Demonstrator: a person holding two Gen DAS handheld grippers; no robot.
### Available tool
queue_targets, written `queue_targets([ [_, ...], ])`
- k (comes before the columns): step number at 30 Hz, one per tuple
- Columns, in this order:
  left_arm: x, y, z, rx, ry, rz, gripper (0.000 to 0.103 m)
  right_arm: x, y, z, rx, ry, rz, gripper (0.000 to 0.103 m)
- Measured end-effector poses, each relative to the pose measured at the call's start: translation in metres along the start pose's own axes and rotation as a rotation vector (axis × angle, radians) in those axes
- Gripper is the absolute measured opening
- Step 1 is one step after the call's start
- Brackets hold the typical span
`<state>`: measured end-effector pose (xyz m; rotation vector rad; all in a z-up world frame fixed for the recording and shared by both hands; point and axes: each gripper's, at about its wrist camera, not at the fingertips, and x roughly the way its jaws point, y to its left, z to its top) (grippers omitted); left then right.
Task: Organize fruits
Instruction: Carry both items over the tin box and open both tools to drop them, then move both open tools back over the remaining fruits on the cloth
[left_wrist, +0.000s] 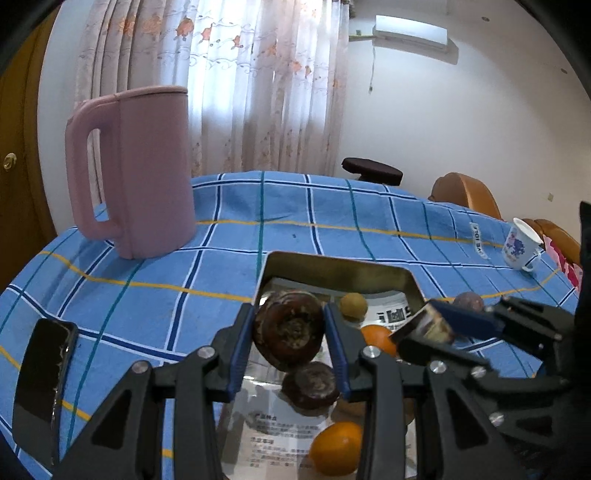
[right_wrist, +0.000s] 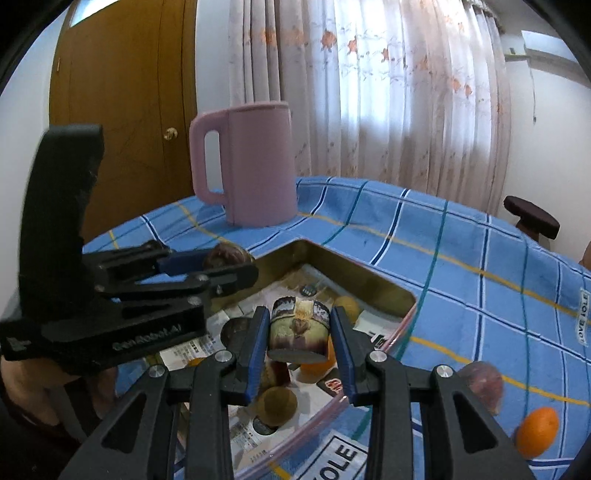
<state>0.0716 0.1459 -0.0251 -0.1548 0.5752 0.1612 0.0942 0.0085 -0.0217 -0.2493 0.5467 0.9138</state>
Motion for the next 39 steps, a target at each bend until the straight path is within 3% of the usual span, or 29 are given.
queue_targets([
  [4, -0.002, -0.003, 0.0, 0.007, -0.006, 0.017, 0.041, 0.008, -0.002, -0.004, 0.017, 0.037, 0.021, 0.036],
  [6, -0.004, -0.006, 0.001, 0.011, -0.014, 0.022, 0.048, 0.012, -0.003, -0.007, 0.021, 0.061, 0.035, 0.039],
  [10, -0.013, -0.01, 0.004, 0.01, -0.045, 0.04, 0.076, -0.003, -0.003, -0.011, 0.019, 0.039, 0.011, 0.057],
  [15, -0.025, -0.031, 0.009, 0.008, -0.083, 0.019, 0.094, -0.043, -0.024, -0.016, 0.031, -0.029, -0.056, 0.058],
  [17, -0.026, -0.045, 0.009, 0.021, -0.088, -0.007, 0.095, -0.059, -0.04, -0.02, 0.05, -0.039, -0.099, 0.061],
  [23, -0.02, -0.103, 0.005, 0.099, -0.068, -0.092, 0.095, -0.092, -0.104, -0.039, 0.12, -0.008, -0.361, 0.062],
  [26, -0.014, -0.133, 0.003, 0.142, -0.049, -0.127, 0.095, -0.097, -0.13, -0.049, 0.179, 0.015, -0.408, 0.062],
  [30, -0.002, -0.161, 0.0, 0.19, -0.023, -0.136, 0.095, -0.089, -0.152, -0.06, 0.233, 0.075, -0.412, 0.062],
  [36, 0.009, -0.172, -0.002, 0.206, 0.011, -0.134, 0.095, -0.069, -0.166, -0.069, 0.294, 0.16, -0.356, 0.062],
  [39, 0.013, -0.176, -0.003, 0.212, 0.022, -0.13, 0.095, -0.064, -0.172, -0.073, 0.318, 0.198, -0.333, 0.05],
])
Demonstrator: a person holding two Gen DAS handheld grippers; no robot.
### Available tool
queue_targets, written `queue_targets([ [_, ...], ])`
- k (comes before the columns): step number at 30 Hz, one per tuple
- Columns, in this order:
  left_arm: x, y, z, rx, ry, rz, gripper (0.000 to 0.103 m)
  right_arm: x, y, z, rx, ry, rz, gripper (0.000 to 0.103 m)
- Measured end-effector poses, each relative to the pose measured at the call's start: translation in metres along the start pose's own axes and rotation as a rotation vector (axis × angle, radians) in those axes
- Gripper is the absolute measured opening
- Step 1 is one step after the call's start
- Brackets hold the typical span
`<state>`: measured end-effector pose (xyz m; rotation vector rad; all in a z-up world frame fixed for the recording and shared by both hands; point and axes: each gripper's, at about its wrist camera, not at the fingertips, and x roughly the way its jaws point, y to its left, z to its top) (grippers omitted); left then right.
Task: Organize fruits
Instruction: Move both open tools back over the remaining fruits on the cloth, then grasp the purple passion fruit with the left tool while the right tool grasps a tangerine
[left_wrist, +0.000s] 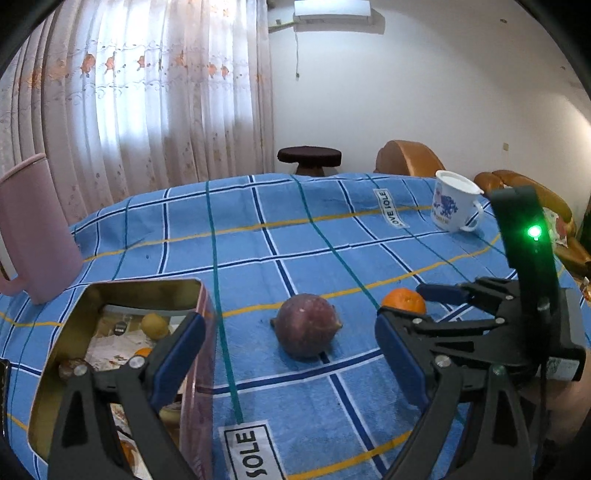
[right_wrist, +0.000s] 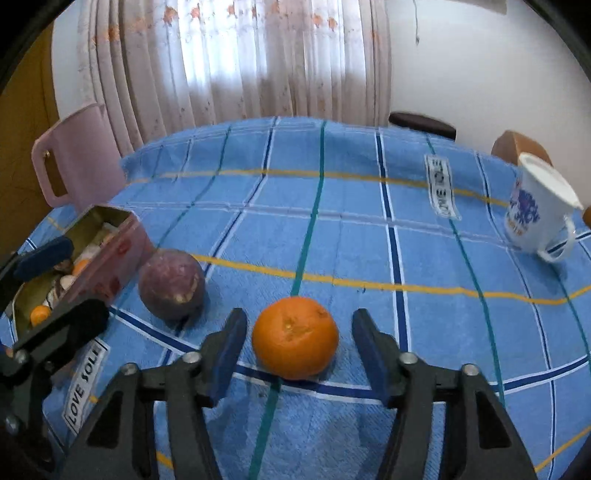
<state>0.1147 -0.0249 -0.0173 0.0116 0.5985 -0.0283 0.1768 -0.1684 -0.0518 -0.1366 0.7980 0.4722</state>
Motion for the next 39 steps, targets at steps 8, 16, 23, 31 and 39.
queue_targets([
  [8, 0.031, -0.011, 0.002, 0.026, 0.072, -0.006, 0.08, -0.019, -0.011, -0.005, 0.041, -0.082, -0.066, 0.049],
  [16, 0.062, -0.021, 0.005, 0.036, 0.167, 0.005, 0.058, -0.024, -0.02, -0.007, 0.075, -0.095, -0.034, 0.049],
  [23, 0.07, -0.022, 0.004, 0.038, 0.201, 0.013, 0.055, -0.013, -0.013, -0.005, 0.045, -0.05, -0.006, 0.049],
  [31, 0.056, -0.023, 0.005, 0.005, 0.142, -0.034, 0.054, -0.02, -0.015, -0.006, 0.05, -0.088, 0.008, 0.049],
  [39, 0.04, -0.016, 0.006, -0.031, 0.053, 0.009, 0.054, -0.031, -0.011, -0.008, 0.033, -0.143, -0.001, 0.049],
])
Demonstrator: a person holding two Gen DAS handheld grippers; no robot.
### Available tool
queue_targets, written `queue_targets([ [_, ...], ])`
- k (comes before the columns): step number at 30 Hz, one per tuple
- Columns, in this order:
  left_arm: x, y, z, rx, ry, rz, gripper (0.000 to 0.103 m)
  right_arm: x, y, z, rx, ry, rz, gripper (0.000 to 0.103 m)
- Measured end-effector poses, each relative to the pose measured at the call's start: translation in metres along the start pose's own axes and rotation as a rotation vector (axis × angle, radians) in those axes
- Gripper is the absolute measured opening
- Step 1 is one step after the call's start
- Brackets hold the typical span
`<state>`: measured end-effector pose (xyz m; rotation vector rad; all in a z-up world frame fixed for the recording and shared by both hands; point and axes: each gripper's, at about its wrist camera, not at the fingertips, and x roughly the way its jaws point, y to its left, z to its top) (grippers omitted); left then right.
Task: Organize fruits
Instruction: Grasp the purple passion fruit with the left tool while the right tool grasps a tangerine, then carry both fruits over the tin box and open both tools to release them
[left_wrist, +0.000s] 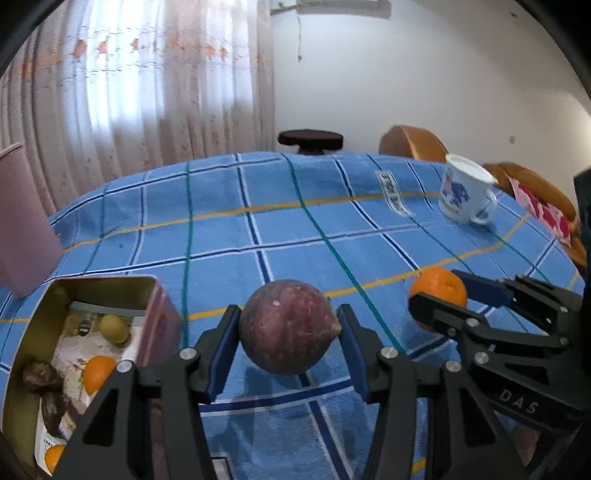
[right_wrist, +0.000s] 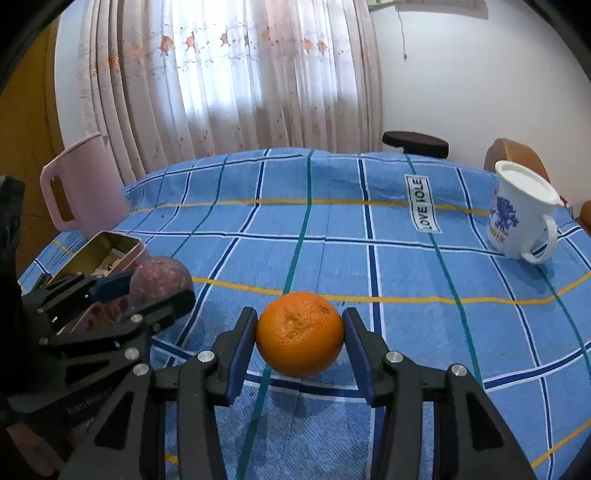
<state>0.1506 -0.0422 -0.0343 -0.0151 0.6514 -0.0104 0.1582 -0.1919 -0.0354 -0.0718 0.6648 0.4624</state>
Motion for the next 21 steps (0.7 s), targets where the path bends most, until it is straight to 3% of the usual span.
queue_targets([
  [21, -0.029, 0.005, -0.003, -0.027, -0.157, 0.054, 0.054, -0.034, 0.006, -0.003, -0.04, -0.172, 0.036, 0.049],
])
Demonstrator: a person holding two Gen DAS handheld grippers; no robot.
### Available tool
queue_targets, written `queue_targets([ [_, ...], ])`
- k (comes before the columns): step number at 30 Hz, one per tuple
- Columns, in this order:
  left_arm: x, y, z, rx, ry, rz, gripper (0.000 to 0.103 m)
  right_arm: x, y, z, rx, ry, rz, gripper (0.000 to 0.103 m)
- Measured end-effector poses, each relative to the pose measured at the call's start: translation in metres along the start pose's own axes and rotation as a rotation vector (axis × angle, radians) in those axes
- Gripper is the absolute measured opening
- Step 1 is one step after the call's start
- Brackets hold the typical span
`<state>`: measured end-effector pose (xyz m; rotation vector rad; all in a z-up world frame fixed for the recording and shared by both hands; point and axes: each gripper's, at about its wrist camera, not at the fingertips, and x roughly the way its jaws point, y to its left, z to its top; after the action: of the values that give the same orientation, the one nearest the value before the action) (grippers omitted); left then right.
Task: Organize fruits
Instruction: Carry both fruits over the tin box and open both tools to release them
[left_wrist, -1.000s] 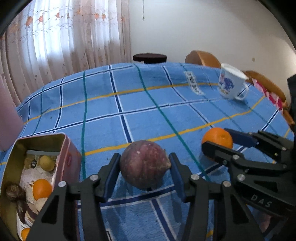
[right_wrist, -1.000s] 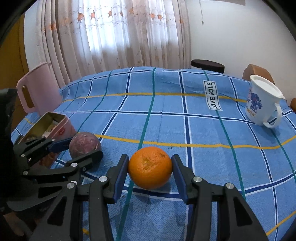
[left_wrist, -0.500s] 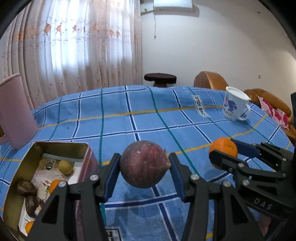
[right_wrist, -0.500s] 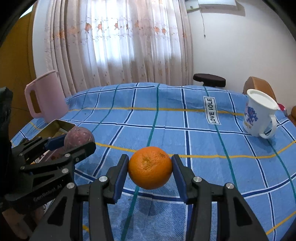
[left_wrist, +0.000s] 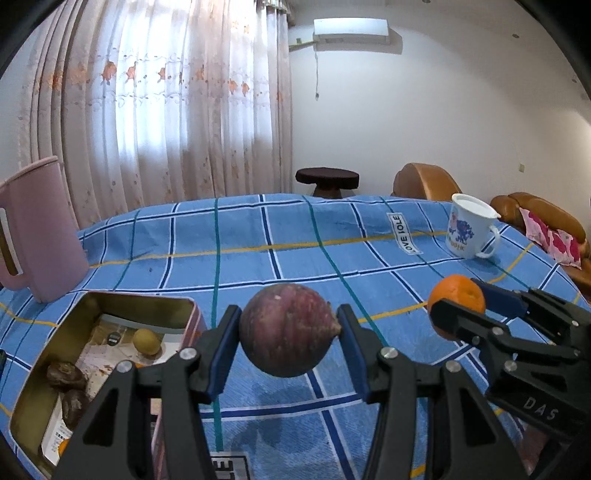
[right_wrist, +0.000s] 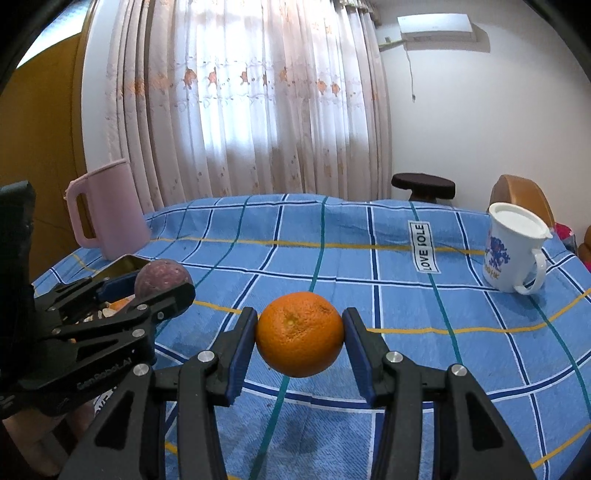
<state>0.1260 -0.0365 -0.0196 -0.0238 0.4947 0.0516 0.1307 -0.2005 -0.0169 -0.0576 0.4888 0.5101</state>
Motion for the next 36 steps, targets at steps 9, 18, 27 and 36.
queue_targets([
  [9, -0.011, -0.001, -0.001, 0.007, -0.061, 0.02, 0.054, -0.012, 0.003, -0.001, -0.02, -0.061, 0.004, 0.049],
  [18, -0.019, -0.001, -0.002, 0.007, -0.103, 0.03, 0.054, -0.021, 0.006, -0.002, -0.035, -0.11, 0.004, 0.049],
  [27, -0.028, -0.001, -0.004, 0.005, -0.137, 0.028, 0.054, -0.032, 0.012, -0.005, -0.065, -0.165, 0.001, 0.049],
  [36, -0.034, 0.01, -0.009, -0.024, -0.108, 0.004, 0.054, -0.038, 0.012, -0.008, -0.054, -0.168, 0.018, 0.049],
])
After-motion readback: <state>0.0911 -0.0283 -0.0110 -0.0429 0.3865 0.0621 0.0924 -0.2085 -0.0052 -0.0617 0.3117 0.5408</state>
